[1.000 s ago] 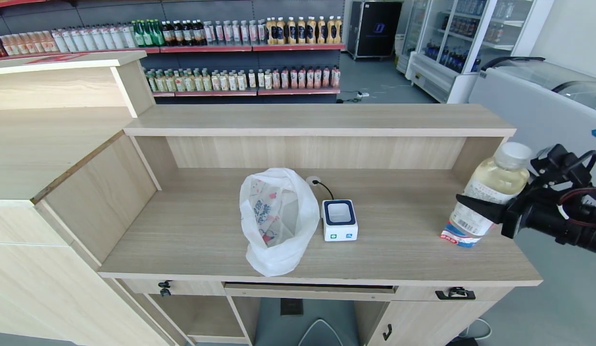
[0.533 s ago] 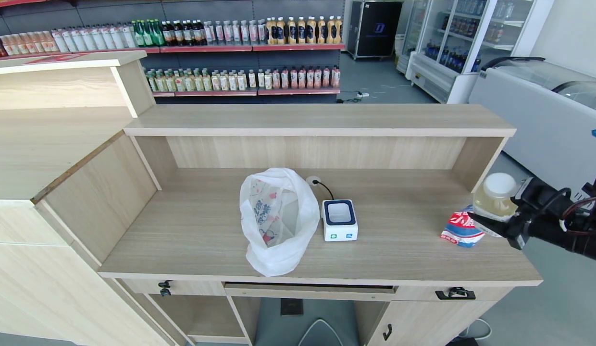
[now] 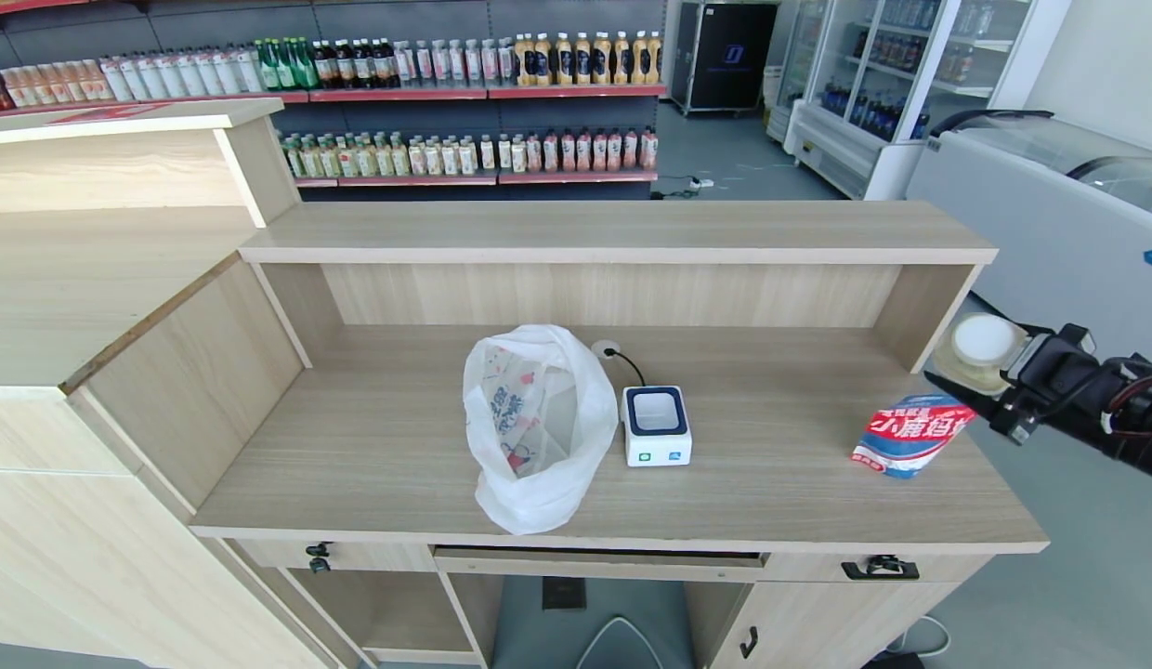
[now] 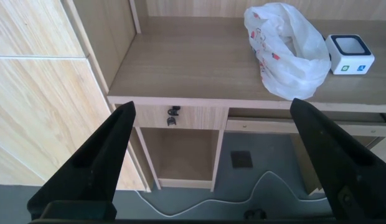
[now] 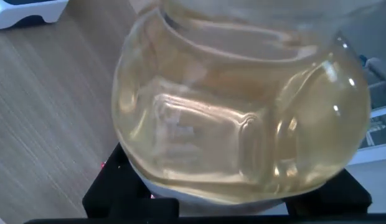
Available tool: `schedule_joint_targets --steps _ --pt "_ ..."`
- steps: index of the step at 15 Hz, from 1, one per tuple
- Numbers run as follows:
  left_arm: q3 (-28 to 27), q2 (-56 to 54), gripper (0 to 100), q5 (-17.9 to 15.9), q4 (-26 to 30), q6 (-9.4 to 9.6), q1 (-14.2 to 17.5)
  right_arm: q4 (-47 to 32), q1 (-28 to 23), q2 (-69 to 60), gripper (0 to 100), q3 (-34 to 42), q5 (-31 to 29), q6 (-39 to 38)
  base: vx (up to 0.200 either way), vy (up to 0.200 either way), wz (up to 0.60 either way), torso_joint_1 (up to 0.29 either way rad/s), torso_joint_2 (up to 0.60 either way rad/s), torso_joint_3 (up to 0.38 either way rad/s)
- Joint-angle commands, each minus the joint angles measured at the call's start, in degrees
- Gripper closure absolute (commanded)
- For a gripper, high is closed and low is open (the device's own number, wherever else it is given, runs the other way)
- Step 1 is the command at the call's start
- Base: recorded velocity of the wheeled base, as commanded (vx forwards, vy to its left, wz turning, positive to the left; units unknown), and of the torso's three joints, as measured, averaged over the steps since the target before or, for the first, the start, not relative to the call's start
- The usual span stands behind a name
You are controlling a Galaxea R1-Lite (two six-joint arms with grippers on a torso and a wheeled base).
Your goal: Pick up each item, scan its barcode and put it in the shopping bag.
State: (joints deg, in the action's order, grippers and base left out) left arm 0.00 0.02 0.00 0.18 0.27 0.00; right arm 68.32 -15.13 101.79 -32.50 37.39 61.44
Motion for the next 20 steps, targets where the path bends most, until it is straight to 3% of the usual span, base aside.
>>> schedule_joint_targets --steps 1,8,13,20 --pt "0.0 -0.02 0 0.0 -0.01 0.0 0.0 1.73 0.1 1.74 100 0.07 -0.04 0.52 0.0 0.0 0.6 0.002 0.0 0.002" --pt "0.0 -0.02 0 0.0 -0.01 0.0 0.0 15.0 5.02 10.62 100 -1.34 0.23 0.7 0.0 0.0 0.6 0.002 0.0 0.004" --pt "0.0 -0.02 0 0.0 -0.01 0.0 0.0 21.33 8.8 19.32 100 -4.5 0.32 0.87 0.0 0.0 0.0 0.0 0.0 0.0" --pt "0.0 -0.02 0 0.0 -0.01 0.0 0.0 21.68 9.77 26.7 100 -7.05 1.99 2.19 0.0 0.0 0.0 0.0 0.0 0.0"
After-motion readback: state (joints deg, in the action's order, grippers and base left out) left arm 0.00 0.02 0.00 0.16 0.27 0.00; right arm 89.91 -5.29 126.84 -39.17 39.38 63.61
